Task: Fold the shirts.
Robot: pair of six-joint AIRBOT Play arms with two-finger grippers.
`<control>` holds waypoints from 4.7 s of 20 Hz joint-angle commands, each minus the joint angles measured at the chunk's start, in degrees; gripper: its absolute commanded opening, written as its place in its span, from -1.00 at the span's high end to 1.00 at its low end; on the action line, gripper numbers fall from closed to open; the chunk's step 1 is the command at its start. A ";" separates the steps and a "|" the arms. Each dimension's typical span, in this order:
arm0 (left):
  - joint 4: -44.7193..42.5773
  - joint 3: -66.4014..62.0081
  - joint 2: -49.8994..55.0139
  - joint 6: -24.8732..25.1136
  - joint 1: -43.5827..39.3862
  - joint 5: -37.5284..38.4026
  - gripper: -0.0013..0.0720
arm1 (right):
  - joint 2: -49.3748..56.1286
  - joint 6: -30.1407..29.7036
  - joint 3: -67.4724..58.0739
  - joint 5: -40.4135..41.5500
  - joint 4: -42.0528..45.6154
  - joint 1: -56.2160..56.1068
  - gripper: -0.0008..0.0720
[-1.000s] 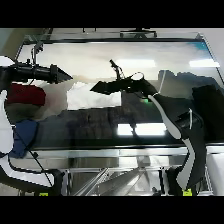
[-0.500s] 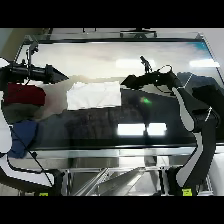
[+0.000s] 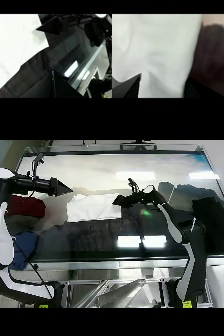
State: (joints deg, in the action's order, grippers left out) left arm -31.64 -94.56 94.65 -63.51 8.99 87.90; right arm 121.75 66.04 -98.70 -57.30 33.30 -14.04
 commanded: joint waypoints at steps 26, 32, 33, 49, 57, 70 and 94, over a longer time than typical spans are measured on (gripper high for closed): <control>-0.09 0.02 0.04 -2.54 -0.39 6.05 0.92 | -51.54 18.43 0.15 -22.91 24.96 56.17 0.94; -0.09 0.02 0.04 -2.54 -0.39 2.73 0.92 | -39.19 8.68 -4.48 -2.80 10.43 57.90 0.94; -0.09 0.02 0.04 -2.54 -0.39 1.90 0.92 | -37.33 8.04 -8.52 -2.27 8.59 57.92 0.94; -0.20 0.02 0.04 -2.51 -3.96 3.45 0.92 | -33.57 16.70 16.83 -24.15 32.02 77.90 0.93; -0.17 0.02 0.04 -2.54 -7.50 3.69 0.92 | -33.88 16.22 18.78 -28.22 38.64 78.23 -0.95; -0.13 -7.82 -1.73 -4.52 -8.24 5.70 0.95 | -42.91 20.26 19.52 -31.61 21.07 59.12 0.94; -0.24 54.84 -45.09 -0.83 -14.38 -5.90 0.94 | -84.24 12.79 70.44 -14.08 19.30 24.68 0.93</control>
State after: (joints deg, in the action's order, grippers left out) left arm -31.88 -41.41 51.35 -64.38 -5.34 82.41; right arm 37.71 78.81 -28.42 -71.40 52.84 10.74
